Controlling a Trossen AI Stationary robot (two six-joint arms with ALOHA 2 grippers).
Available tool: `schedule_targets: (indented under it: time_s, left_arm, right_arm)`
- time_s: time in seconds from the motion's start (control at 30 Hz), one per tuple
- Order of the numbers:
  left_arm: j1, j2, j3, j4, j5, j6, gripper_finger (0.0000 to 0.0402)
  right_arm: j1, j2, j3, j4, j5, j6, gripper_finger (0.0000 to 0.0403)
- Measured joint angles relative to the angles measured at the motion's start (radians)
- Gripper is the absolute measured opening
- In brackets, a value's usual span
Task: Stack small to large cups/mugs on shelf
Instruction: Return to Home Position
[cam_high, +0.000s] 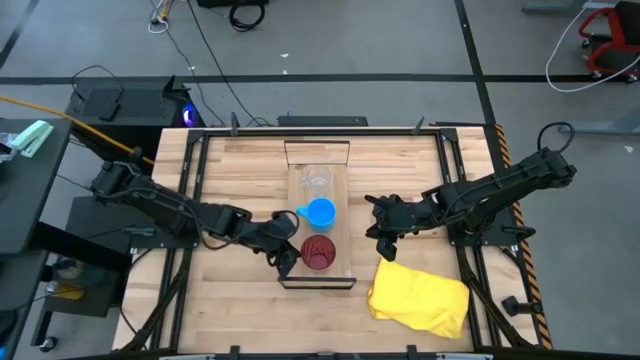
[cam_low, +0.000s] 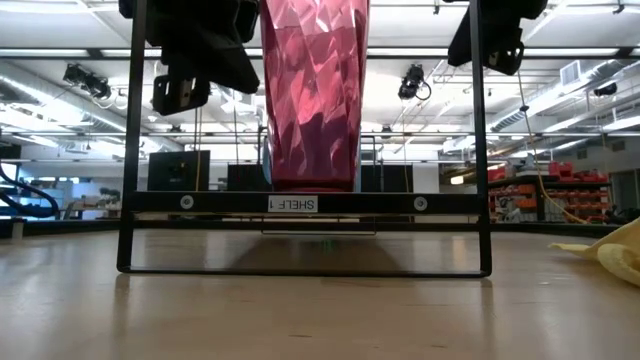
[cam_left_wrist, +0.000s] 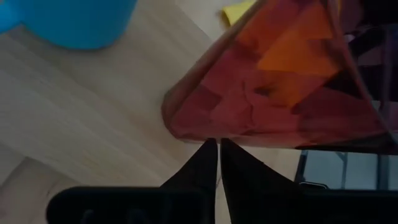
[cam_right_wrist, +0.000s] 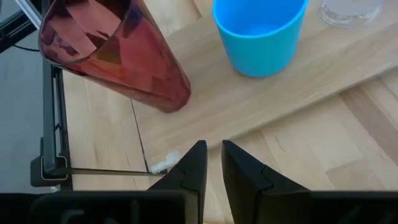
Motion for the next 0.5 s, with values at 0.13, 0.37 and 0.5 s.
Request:
schedule_targets:
  time_s: [0.13, 0.37, 0.5]
  left_arm:
    - [0.016, -0.004, 0.000, -0.039, 0.000, 0.002, 0.0033]
    - [0.043, -0.099, 0.000, -0.123, 0.000, 0.006, 0.0032]
    - [0.064, -0.213, 0.001, -0.155, 0.000, 0.042, 0.0024]
  right_arm:
    - [0.000, 0.000, 0.000, -0.001, 0.000, 0.000, 0.0056]
    - [0.000, -0.040, 0.001, -0.001, 0.000, 0.012, 0.0056]
    - [0.000, -0.126, 0.001, 0.003, -0.003, 0.013, 0.0056]
